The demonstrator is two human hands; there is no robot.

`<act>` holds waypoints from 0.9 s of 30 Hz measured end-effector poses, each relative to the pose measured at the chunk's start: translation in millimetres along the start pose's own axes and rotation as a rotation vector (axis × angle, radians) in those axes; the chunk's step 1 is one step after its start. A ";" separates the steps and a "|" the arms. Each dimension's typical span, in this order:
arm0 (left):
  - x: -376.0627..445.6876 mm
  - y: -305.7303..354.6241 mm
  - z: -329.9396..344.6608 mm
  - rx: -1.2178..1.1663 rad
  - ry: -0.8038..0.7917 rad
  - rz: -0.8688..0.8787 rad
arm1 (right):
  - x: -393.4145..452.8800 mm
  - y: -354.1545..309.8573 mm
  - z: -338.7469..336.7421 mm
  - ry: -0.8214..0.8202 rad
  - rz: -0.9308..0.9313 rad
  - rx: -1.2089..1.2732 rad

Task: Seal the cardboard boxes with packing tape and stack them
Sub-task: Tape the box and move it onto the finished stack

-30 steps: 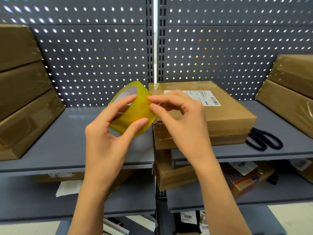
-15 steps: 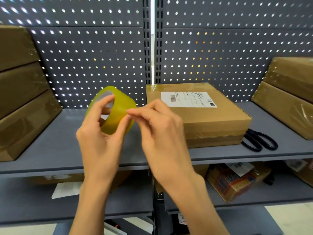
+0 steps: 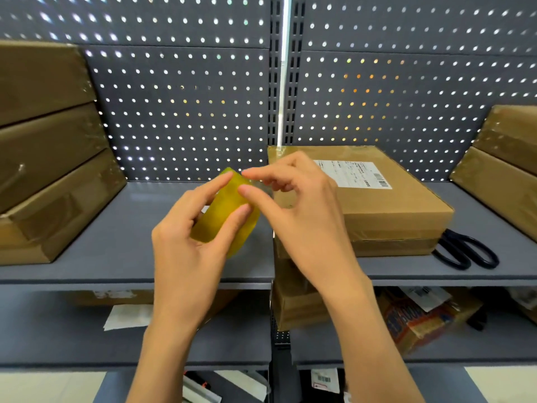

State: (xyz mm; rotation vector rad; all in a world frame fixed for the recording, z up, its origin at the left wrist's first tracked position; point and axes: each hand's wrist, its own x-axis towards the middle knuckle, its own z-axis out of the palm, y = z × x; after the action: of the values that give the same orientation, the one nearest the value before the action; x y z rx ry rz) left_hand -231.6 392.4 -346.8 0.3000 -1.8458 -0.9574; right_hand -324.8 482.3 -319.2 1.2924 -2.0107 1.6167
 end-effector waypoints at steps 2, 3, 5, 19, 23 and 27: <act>-0.9 0.5 -0.1 -0.012 -0.002 -0.020 | 1.0 0.6 0.4 0.013 -0.011 -0.008; -0.9 1.4 -0.3 -0.017 -0.004 -0.034 | 1.7 0.6 0.0 0.023 -0.020 -0.016; -0.2 5.5 -1.1 -0.026 -0.022 -0.057 | 3.7 0.8 -1.1 0.024 -0.036 -0.033; -0.3 17.7 -7.6 -0.412 -0.330 -0.397 | 6.4 1.0 -18.4 0.085 -0.180 -0.258; 1.7 22.8 -4.4 -0.423 -0.229 -0.450 | -0.3 1.5 -14.2 0.162 -0.277 -0.360; -2.7 25.3 -0.1 -0.391 -0.238 -0.474 | -3.7 4.9 -18.3 0.176 -0.302 -0.372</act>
State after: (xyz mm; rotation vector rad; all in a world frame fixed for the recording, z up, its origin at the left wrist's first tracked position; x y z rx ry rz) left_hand -225.1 410.6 -330.2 0.4031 -1.7797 -1.7159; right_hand -332.2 500.1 -318.5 1.1954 -1.7978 1.1147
